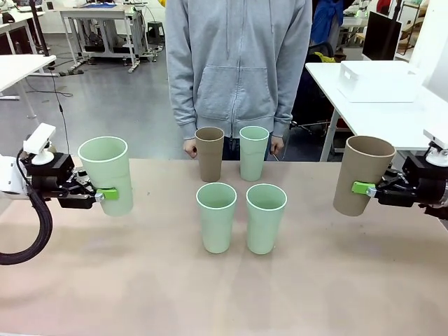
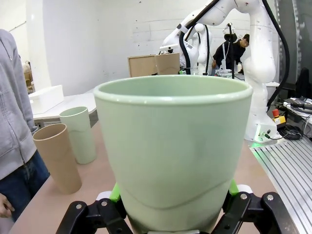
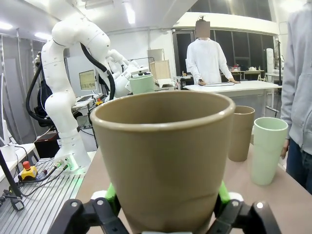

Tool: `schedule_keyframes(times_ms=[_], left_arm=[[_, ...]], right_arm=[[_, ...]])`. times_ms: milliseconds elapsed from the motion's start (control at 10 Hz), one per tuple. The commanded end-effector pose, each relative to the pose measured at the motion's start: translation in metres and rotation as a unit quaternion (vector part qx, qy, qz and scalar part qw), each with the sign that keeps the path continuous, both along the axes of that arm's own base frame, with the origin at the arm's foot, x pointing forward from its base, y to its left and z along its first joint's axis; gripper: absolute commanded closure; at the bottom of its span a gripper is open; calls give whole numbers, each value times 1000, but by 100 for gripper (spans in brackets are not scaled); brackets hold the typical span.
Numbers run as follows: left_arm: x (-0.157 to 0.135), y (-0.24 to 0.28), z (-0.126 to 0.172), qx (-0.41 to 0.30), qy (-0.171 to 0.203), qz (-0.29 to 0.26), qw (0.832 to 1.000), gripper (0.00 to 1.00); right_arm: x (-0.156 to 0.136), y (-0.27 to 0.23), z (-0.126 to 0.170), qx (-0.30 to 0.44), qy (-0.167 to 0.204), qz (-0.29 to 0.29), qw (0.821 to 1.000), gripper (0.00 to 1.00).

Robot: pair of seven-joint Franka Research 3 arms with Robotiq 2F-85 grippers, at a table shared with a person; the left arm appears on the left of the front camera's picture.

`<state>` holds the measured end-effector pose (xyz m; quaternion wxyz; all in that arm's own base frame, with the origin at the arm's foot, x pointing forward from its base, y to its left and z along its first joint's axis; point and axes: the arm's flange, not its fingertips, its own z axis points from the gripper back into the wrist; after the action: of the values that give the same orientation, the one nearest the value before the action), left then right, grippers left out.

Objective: Stack the cups and store them in the basket.
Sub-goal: Place the stack of Reusable plastic cups into the Pantry Basket.

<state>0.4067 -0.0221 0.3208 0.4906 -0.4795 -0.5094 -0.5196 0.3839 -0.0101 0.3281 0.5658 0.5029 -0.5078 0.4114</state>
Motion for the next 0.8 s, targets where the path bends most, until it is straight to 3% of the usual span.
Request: schedule_keyframes(times_ms=[0, 700], left_arm=[[0, 0, 3, 0, -4, 0, 1000, 15], [0, 0, 3, 0, -4, 0, 1000, 15]], right_arm=[[0, 0, 2, 0, -3, -1, 1000, 14], [0, 0, 2, 0, -3, -1, 1000, 14]])
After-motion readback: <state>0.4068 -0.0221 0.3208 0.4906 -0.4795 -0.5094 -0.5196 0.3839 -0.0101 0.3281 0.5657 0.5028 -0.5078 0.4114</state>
